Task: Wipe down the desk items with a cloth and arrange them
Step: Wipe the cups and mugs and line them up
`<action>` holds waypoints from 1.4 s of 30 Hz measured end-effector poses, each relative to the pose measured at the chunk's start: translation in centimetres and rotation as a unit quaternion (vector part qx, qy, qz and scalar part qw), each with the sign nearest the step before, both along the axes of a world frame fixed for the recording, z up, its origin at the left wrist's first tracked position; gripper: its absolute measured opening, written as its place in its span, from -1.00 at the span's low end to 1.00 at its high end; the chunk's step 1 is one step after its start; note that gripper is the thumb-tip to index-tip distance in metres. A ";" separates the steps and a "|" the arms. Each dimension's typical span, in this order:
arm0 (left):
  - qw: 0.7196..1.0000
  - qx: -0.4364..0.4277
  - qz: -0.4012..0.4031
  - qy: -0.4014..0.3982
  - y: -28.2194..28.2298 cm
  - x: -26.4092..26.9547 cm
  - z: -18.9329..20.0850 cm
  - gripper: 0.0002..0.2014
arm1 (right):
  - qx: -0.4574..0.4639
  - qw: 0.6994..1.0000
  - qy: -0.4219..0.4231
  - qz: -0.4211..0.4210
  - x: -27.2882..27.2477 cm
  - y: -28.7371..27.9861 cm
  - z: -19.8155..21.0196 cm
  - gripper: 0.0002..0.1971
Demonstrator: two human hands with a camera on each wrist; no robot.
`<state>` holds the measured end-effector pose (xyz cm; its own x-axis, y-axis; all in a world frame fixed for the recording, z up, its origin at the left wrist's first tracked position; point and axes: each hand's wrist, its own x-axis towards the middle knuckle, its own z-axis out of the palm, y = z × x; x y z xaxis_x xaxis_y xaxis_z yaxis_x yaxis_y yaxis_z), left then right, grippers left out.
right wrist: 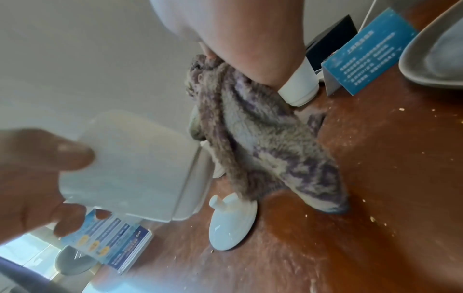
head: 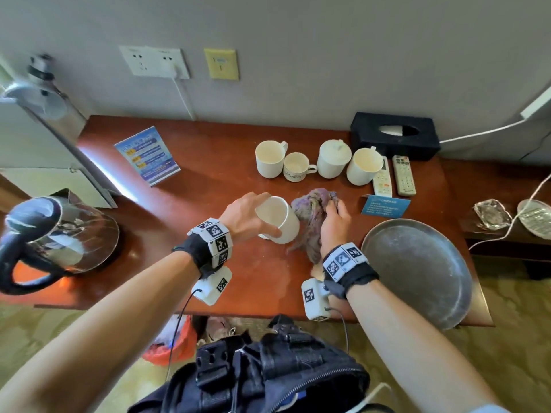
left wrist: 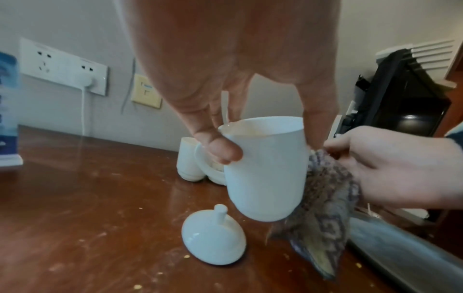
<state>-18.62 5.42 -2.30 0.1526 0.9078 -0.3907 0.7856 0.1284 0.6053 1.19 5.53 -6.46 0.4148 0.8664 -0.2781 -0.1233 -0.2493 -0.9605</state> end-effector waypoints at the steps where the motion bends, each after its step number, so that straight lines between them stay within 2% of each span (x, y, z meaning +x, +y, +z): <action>1: 1.000 0.006 0.000 0.020 0.1 -0.5 0.1 -0.05 | -0.004 1.000 -0.001 -0.001 -0.2 -0.1 -0.1 -0.74; 5: 0.996 0.003 0.024 0.083 0.1 -2.8 0.1 -0.10 | -0.020 1.000 -0.019 -0.001 -1.0 -0.5 -1.2 -0.79; 12: 0.985 -0.014 0.020 0.174 -0.1 -5.3 -0.9 -0.22 | -0.039 0.998 -0.032 0.024 -2.0 -0.8 -2.1 -0.79; 16: 0.982 -0.025 0.004 0.189 0.2 -5.9 -1.5 -0.21 | -0.063 0.995 -0.048 0.063 -2.5 -0.9 -2.2 -0.77; 19: 0.980 -0.024 -0.005 0.199 0.5 -6.2 -1.9 -0.19 | -0.078 0.992 -0.053 0.084 -2.7 -1.1 -1.9 -0.84; 26: 0.980 -0.035 -0.013 0.196 0.6 -6.3 -3.2 -0.19 | -0.074 0.991 -0.043 0.101 -2.9 -1.9 -1.7 -0.79; 32: 0.977 -0.031 -0.020 0.209 0.7 -6.7 -3.6 -0.13 | -0.079 0.992 -0.048 0.088 -2.5 -2.1 -1.6 -0.84; 37: 0.973 -0.012 -0.014 0.229 1.1 -5.3 -3.6 0.17 | -0.088 0.991 -0.062 0.081 -2.2 -2.5 -1.8 -0.81; 42: 0.948 0.045 -0.072 0.307 2.1 -2.4 -3.6 0.09 | -0.108 0.991 -0.055 0.052 -1.5 -3.0 -2.0 -0.82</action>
<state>-21.03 7.54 -5.85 0.0457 0.9289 -0.3675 0.9988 -0.0369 0.0309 -0.31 2.49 -8.46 0.3646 0.8316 -0.4189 0.0168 -0.4557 -0.8900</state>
